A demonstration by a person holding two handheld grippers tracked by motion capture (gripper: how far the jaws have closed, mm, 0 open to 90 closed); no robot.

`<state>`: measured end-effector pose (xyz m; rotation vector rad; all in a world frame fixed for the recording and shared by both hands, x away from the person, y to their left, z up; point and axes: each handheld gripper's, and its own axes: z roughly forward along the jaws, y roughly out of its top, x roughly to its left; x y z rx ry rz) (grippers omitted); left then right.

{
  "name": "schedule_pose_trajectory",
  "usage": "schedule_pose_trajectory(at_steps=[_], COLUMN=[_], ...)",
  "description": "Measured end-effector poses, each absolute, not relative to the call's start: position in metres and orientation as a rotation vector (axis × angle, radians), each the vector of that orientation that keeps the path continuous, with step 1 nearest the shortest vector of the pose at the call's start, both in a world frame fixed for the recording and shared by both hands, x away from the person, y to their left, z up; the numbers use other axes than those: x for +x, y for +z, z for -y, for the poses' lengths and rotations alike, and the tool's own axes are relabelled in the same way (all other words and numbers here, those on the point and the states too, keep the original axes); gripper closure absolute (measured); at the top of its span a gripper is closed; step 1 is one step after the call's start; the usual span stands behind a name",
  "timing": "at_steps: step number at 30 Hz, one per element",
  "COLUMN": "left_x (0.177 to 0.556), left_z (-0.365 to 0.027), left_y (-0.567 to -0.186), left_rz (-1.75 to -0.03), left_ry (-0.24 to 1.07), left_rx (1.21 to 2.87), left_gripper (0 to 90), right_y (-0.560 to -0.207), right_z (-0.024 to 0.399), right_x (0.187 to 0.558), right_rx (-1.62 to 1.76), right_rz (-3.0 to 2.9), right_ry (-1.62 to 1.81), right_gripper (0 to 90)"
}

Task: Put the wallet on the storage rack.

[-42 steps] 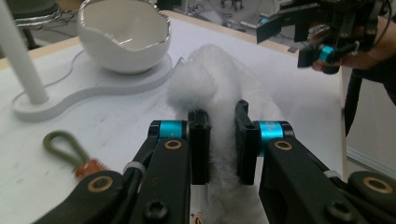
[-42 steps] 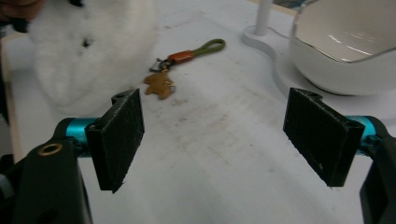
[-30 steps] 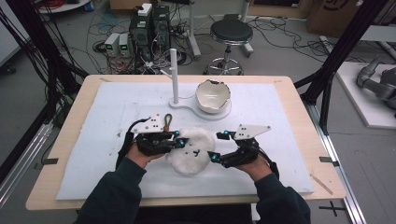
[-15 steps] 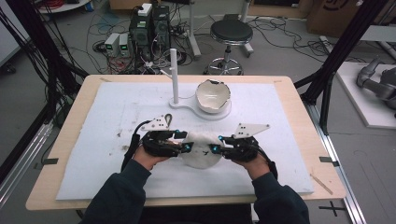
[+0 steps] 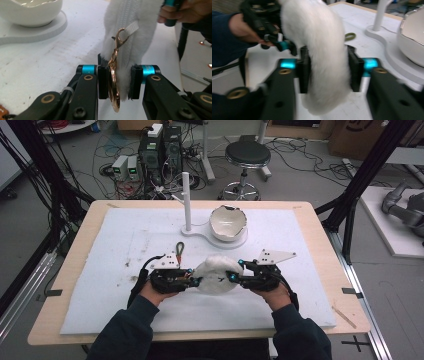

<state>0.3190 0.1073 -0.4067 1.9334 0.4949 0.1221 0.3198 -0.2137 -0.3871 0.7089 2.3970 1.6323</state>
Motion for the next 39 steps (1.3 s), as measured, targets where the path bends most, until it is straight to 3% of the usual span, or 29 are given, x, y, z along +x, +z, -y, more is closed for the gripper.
schedule_pose_trajectory(at_steps=[2,4,6,15,24,29,32,39], left_x=[0.318,0.32,0.322,0.323,0.321,0.323,0.324,0.326], left_z=[-0.109,-0.111,-0.112,-0.153,-0.212,-0.22,-0.221,-0.22], left_y=[-0.405,-0.405,-0.405,-0.401,-0.406,-0.412,-0.413,-0.415], left_rz=[-0.485,-0.515,-0.606,-0.764,-0.918,-0.95,-0.969,-0.985], left_ry=[0.128,0.125,0.159,0.309,0.417,0.416,0.413,0.398], left_rx=[1.928,1.923,1.907,1.808,1.65,1.639,1.63,1.627], left_gripper=[75.2,74.7,71.4,63.5,52.8,46.6,34.4,32.9], right_y=[-0.388,-0.386,-0.384,-0.372,-0.335,-0.311,-0.3,-0.291], right_z=[0.213,0.212,0.208,0.205,0.207,0.204,0.205,0.213], right_x=[0.321,0.319,0.317,0.327,0.37,0.396,0.416,0.437], right_rx=[0.721,0.66,0.613,0.583,0.538,0.492,0.481,0.502], right_rz=[-2.41,-2.414,-2.403,-2.336,-2.266,-2.229,-2.202,-2.182], right_ry=[1.635,1.639,1.619,1.543,1.402,1.291,1.216,1.103], right_gripper=[58.1,73.0,75.2,75.7,75.5,75.5,75.5,75.4])
